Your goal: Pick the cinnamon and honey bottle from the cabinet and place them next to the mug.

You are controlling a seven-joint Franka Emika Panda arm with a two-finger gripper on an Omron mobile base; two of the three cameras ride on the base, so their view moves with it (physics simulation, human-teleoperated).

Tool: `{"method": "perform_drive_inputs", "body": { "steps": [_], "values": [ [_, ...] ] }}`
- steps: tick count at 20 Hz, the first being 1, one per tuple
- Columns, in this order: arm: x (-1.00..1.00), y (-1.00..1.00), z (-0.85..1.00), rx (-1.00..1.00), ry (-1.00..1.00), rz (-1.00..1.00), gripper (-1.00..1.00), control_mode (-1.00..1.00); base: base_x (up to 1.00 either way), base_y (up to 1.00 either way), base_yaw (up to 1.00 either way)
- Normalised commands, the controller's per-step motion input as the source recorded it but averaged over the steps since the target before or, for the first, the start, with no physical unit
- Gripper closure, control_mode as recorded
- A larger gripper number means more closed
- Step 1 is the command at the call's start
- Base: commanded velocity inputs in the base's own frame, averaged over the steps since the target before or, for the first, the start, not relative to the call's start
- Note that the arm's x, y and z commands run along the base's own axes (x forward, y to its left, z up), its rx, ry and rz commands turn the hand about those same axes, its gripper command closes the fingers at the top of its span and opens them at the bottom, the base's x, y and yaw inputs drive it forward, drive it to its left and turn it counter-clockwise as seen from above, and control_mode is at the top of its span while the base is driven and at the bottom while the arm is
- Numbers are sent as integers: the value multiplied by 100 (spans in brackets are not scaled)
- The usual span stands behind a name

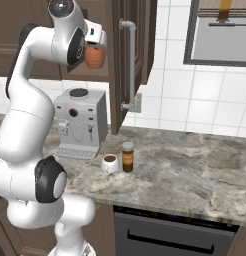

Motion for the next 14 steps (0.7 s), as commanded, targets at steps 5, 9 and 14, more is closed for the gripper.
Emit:
{"method": "perform_drive_inputs", "body": {
  "steps": [5,9,14],
  "values": [
    [20,0,5,0,0,0,-100,-100,0,0,0],
    [27,0,-2,0,0,1,-100,-100,0,0,0],
    [23,1,-11,0,0,3,-100,-100,0,0,0]
  ]
}}
